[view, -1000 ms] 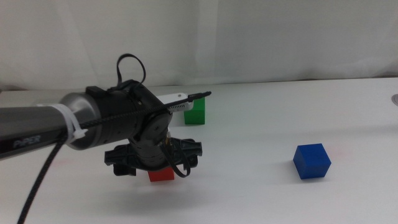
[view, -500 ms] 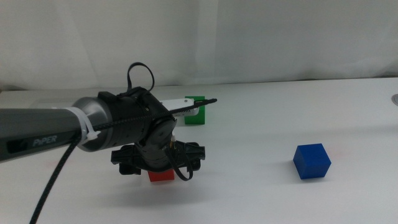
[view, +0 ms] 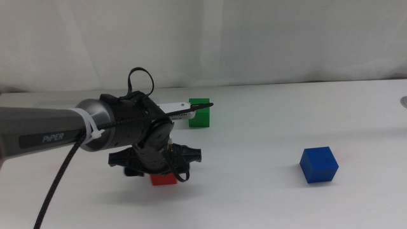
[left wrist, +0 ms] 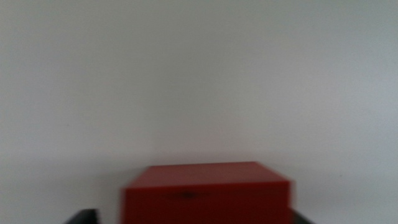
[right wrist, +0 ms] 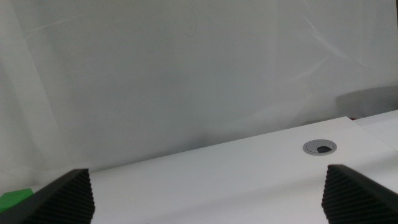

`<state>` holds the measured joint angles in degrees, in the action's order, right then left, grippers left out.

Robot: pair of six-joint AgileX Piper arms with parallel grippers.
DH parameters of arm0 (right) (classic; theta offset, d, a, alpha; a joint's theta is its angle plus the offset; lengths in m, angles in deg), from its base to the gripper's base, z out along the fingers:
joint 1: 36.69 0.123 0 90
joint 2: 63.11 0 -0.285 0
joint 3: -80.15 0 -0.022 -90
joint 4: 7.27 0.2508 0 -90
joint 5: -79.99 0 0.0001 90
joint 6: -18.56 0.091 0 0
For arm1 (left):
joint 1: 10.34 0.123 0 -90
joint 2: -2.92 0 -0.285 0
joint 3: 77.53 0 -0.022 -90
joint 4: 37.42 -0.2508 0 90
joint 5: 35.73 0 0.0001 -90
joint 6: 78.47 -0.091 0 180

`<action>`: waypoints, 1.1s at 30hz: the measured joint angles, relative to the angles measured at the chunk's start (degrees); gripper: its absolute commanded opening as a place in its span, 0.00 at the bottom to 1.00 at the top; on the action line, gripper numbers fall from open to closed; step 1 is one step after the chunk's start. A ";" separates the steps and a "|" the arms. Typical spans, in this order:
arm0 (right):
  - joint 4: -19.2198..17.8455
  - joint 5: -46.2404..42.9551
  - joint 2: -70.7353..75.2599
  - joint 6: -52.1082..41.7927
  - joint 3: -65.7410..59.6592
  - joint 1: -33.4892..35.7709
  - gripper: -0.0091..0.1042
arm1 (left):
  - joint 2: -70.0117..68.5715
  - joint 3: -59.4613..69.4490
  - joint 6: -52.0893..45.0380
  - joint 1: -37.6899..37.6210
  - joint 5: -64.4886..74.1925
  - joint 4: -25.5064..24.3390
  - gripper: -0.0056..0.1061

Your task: Stack red cubes first, then green, then blue cubes in a specific spot.

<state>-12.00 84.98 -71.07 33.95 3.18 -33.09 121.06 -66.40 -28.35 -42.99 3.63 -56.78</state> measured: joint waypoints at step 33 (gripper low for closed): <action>0.13 -0.13 0.00 0.02 0.00 0.00 0.99 | -4.01 -4.23 20.44 -18.94 8.27 -2.17 0.02</action>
<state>-11.87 84.85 -71.07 33.97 3.18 -33.09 117.05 -70.63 -7.91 -61.92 11.90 -58.95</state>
